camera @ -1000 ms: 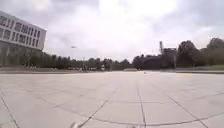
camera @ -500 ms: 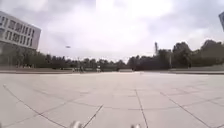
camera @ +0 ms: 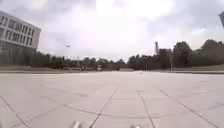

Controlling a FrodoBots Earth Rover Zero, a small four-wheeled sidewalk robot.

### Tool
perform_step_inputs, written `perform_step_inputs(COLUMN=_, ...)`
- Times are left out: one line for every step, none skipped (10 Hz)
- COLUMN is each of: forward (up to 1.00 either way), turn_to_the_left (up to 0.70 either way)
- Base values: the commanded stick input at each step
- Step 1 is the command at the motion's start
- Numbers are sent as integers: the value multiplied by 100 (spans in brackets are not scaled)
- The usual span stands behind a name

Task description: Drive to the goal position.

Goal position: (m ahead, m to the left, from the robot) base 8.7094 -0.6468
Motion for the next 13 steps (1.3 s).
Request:
perform_step_inputs(forward=70, turn_to_the_left=0)
perform_step_inputs(forward=70, turn_to_the_left=0)
perform_step_inputs(forward=70, turn_to_the_left=0)
perform_step_inputs(forward=70, turn_to_the_left=0)
perform_step_inputs(forward=70, turn_to_the_left=0)
perform_step_inputs(forward=70, turn_to_the_left=0)
perform_step_inputs(forward=70, turn_to_the_left=0)
perform_step_inputs(forward=70, turn_to_the_left=0)
perform_step_inputs(forward=70, turn_to_the_left=0)
perform_step_inputs(forward=70, turn_to_the_left=0)
perform_step_inputs(forward=70, turn_to_the_left=0)
perform_step_inputs(forward=70, turn_to_the_left=0)
perform_step_inputs(forward=70, turn_to_the_left=0)
